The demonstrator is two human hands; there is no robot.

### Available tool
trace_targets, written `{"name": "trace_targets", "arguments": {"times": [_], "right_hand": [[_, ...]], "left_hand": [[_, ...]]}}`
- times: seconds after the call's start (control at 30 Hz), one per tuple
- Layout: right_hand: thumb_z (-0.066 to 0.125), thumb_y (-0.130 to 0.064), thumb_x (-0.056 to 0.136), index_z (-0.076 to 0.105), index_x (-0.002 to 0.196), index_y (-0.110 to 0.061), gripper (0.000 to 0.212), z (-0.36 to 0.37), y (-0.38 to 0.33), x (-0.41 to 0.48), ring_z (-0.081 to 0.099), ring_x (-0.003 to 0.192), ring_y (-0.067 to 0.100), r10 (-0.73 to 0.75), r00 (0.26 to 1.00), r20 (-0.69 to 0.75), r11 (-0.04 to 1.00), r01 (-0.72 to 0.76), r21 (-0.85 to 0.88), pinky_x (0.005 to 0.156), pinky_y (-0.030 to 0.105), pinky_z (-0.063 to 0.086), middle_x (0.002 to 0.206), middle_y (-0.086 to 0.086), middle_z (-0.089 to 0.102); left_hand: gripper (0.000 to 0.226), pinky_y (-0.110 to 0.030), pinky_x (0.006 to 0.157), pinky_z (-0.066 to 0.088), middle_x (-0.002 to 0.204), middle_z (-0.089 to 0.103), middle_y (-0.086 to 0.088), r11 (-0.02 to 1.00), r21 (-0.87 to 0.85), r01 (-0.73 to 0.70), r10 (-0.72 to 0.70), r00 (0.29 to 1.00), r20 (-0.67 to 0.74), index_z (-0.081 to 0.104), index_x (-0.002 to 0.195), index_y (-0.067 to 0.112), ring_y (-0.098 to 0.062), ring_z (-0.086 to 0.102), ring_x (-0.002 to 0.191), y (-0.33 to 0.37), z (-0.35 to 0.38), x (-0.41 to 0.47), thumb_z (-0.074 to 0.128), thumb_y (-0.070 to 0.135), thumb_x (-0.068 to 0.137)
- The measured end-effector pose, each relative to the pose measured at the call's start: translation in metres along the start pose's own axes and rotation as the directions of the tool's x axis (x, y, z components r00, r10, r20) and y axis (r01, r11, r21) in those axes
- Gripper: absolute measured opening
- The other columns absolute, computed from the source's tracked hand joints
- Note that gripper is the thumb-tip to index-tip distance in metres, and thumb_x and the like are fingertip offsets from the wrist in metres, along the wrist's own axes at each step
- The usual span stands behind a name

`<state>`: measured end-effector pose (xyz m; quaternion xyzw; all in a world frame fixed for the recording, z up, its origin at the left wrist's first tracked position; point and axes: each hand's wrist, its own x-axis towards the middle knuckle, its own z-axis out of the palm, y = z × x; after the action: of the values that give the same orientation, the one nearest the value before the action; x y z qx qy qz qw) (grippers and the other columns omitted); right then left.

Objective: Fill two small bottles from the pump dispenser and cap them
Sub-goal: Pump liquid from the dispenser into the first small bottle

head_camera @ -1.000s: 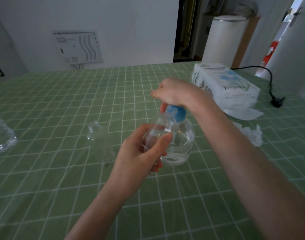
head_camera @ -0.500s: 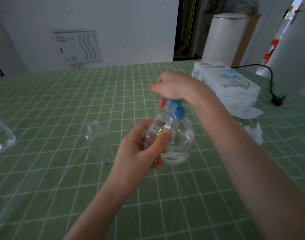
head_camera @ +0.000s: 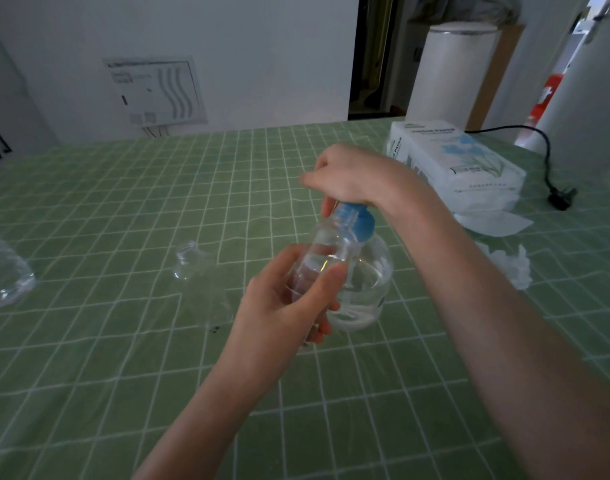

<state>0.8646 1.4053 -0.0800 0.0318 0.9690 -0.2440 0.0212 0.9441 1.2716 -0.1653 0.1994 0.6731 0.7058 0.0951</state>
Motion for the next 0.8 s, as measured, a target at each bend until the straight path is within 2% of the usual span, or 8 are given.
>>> {"name": "trace_targets", "arguments": {"times": [0.07, 0.13, 0.3, 0.47, 0.57, 0.7, 0.8], "right_hand": [[0.045, -0.031, 0.095, 0.059, 0.112, -0.008, 0.032, -0.003, -0.002, 0.002, 0.061, 0.081, 0.02, -0.013, 1.0, -0.025, 1.0, 0.012, -0.016, 0.055, 0.024, 0.037, 0.098, 0.008, 0.068], [0.045, -0.031, 0.095, 0.06, 0.112, -0.008, 0.032, -0.004, -0.003, 0.003, 0.061, 0.079, 0.019, -0.018, 0.999, -0.029, 1.0, 0.017, -0.024, 0.053, 0.022, 0.037, 0.096, 0.007, 0.069], [0.044, -0.03, 0.096, 0.061, 0.115, -0.004, 0.037, -0.003, -0.001, 0.001, 0.059, 0.076, 0.02, -0.006, 1.0, 0.003, 1.0, 0.006, -0.016, 0.057, 0.023, 0.037, 0.098, 0.011, 0.072], [0.043, -0.03, 0.096, 0.056, 0.12, -0.005, 0.036, 0.004, 0.002, 0.001, 0.062, 0.095, 0.025, 0.016, 1.0, 0.021, 1.0, -0.016, -0.008, 0.07, 0.03, 0.039, 0.105, 0.011, 0.067], [0.043, -0.03, 0.096, 0.055, 0.121, -0.005, 0.037, 0.006, 0.002, 0.0, 0.062, 0.098, 0.026, 0.026, 0.999, 0.029, 1.0, -0.026, -0.003, 0.073, 0.031, 0.039, 0.106, 0.012, 0.067], [0.044, -0.03, 0.095, 0.057, 0.119, -0.005, 0.036, 0.0, 0.001, -0.001, 0.063, 0.096, 0.026, 0.012, 1.0, -0.003, 1.0, -0.012, 0.014, 0.068, 0.03, 0.04, 0.103, 0.012, 0.069], [0.045, -0.029, 0.094, 0.061, 0.112, -0.005, 0.034, -0.005, -0.001, 0.0, 0.064, 0.086, 0.024, 0.005, 1.0, -0.022, 1.0, -0.005, 0.011, 0.063, 0.026, 0.04, 0.099, 0.013, 0.072]], "left_hand": [[0.025, -0.016, 0.045, 0.044, 0.062, 0.065, 0.0, 1.0, 0.003, -0.007, 0.007, 1.0, -0.011, 0.067, 0.09, 0.033, -0.01, 0.056, 0.048, 0.001, 0.0, 0.001, 0.065, 0.047, 0.07], [0.021, -0.016, 0.044, 0.044, 0.061, 0.065, 0.0, 1.0, -0.003, -0.007, 0.007, 1.0, -0.015, 0.067, 0.091, 0.032, -0.009, 0.055, 0.047, 0.001, -0.001, 0.001, 0.064, 0.042, 0.072], [0.03, -0.017, 0.045, 0.044, 0.064, 0.066, 0.0, 1.0, 0.005, -0.02, 0.02, 1.0, 0.003, 0.066, 0.093, 0.032, -0.01, 0.057, 0.049, 0.0, -0.002, 0.001, 0.066, 0.049, 0.069], [0.026, -0.016, 0.044, 0.044, 0.064, 0.066, 0.001, 1.0, 0.019, -0.011, 0.011, 1.0, -0.002, 0.066, 0.088, 0.032, -0.009, 0.057, 0.048, -0.003, -0.003, 0.001, 0.066, 0.05, 0.069], [0.027, -0.017, 0.045, 0.044, 0.063, 0.066, 0.002, 1.0, 0.016, -0.006, 0.006, 1.0, -0.007, 0.066, 0.088, 0.032, -0.009, 0.056, 0.048, -0.004, -0.003, 0.0, 0.066, 0.049, 0.068], [0.027, -0.017, 0.045, 0.045, 0.064, 0.066, 0.0, 1.0, 0.013, -0.014, 0.014, 1.0, -0.005, 0.066, 0.092, 0.032, -0.01, 0.057, 0.049, -0.002, -0.002, 0.0, 0.068, 0.048, 0.071], [0.026, -0.017, 0.045, 0.045, 0.063, 0.066, 0.0, 1.0, 0.012, -0.027, 0.027, 1.0, -0.008, 0.066, 0.093, 0.033, -0.011, 0.056, 0.048, 0.0, -0.001, 0.001, 0.066, 0.047, 0.071]]}}
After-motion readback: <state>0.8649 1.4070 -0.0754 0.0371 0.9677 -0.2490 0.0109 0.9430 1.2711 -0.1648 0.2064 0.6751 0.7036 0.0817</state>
